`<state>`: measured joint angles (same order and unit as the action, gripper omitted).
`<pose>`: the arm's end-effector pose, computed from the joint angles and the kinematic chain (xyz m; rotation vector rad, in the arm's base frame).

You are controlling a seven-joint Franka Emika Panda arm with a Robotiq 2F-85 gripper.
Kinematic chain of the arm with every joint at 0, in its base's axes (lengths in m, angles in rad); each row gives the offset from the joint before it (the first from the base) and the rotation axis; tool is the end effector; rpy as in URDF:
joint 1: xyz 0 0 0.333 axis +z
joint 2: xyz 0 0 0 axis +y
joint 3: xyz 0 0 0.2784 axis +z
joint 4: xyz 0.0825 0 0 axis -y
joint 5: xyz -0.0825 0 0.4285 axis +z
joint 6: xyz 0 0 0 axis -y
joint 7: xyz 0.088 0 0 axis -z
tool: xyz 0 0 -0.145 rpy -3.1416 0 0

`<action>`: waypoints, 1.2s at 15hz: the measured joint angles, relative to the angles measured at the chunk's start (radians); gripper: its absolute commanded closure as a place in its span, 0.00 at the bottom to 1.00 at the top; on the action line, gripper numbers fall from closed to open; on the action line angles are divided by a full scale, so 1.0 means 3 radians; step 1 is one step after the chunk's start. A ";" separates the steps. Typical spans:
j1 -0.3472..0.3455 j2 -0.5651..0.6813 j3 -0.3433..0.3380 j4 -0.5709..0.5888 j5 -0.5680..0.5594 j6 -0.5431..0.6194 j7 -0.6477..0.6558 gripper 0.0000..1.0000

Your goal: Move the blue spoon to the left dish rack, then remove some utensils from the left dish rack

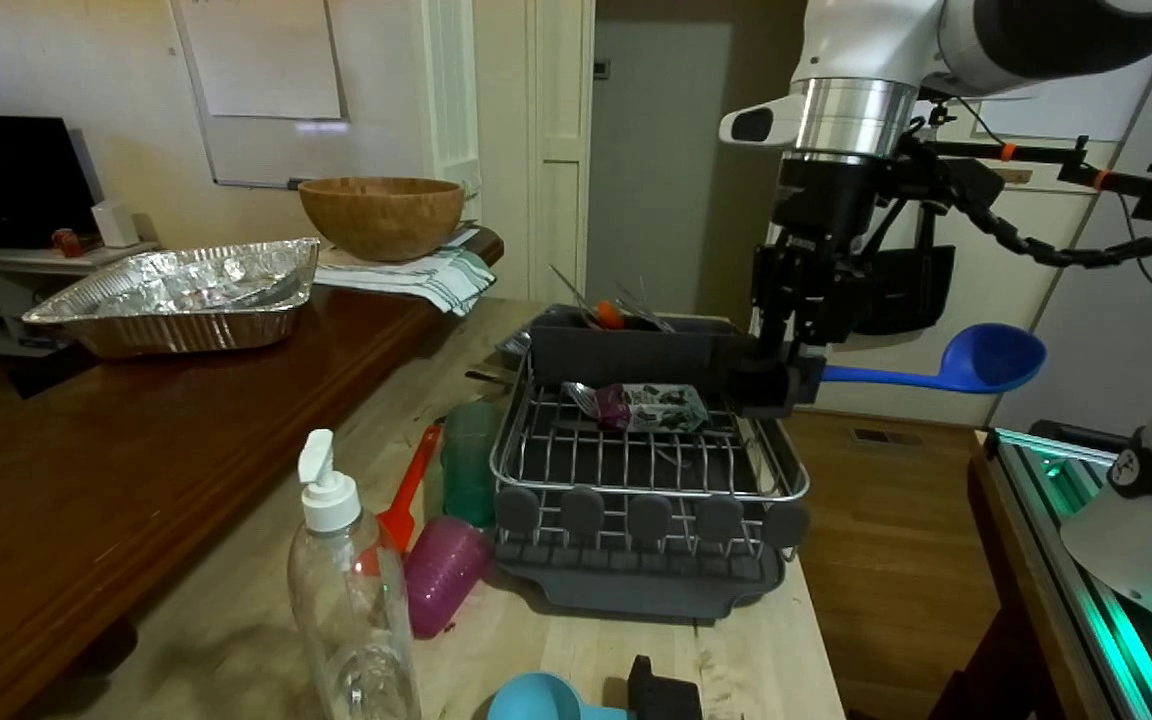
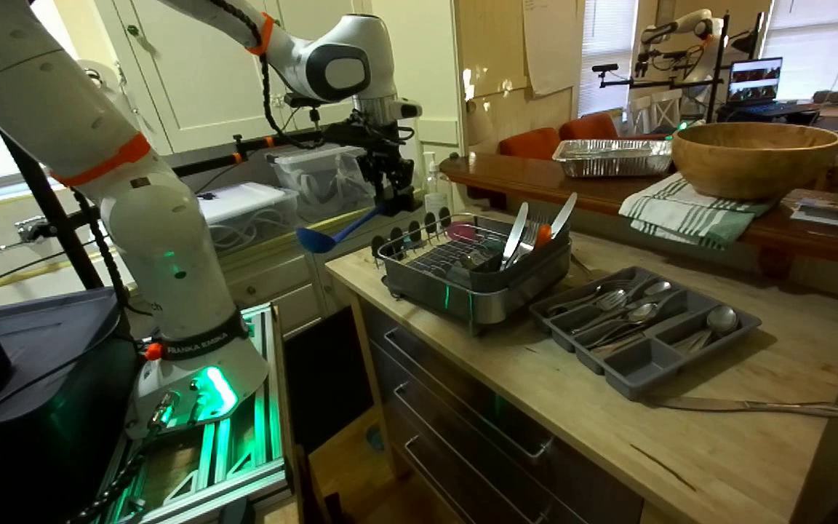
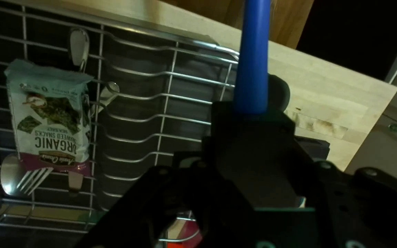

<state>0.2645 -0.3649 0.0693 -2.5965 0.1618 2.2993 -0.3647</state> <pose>0.4375 0.1567 0.2859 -2.9096 -0.8858 -0.1062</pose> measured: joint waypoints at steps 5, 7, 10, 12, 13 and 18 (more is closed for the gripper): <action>-0.0045 0.0375 0.0125 0.0130 0.0065 0.0445 0.0851 0.74; -0.0115 0.0575 0.0246 0.0300 -0.0097 0.0571 0.1243 0.74; -0.0243 0.0807 0.0379 0.0625 -0.0624 0.0612 0.1840 0.74; -0.0287 0.0931 0.0405 0.0823 -0.0913 0.0568 0.2040 0.74; -0.0290 0.0995 0.0406 0.0912 -0.1010 0.0531 0.2054 0.74; -0.0239 0.1363 0.0452 0.1222 -0.1095 0.0466 0.1684 0.74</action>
<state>0.1928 0.0441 0.2050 -2.2298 -0.1667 2.4391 0.1406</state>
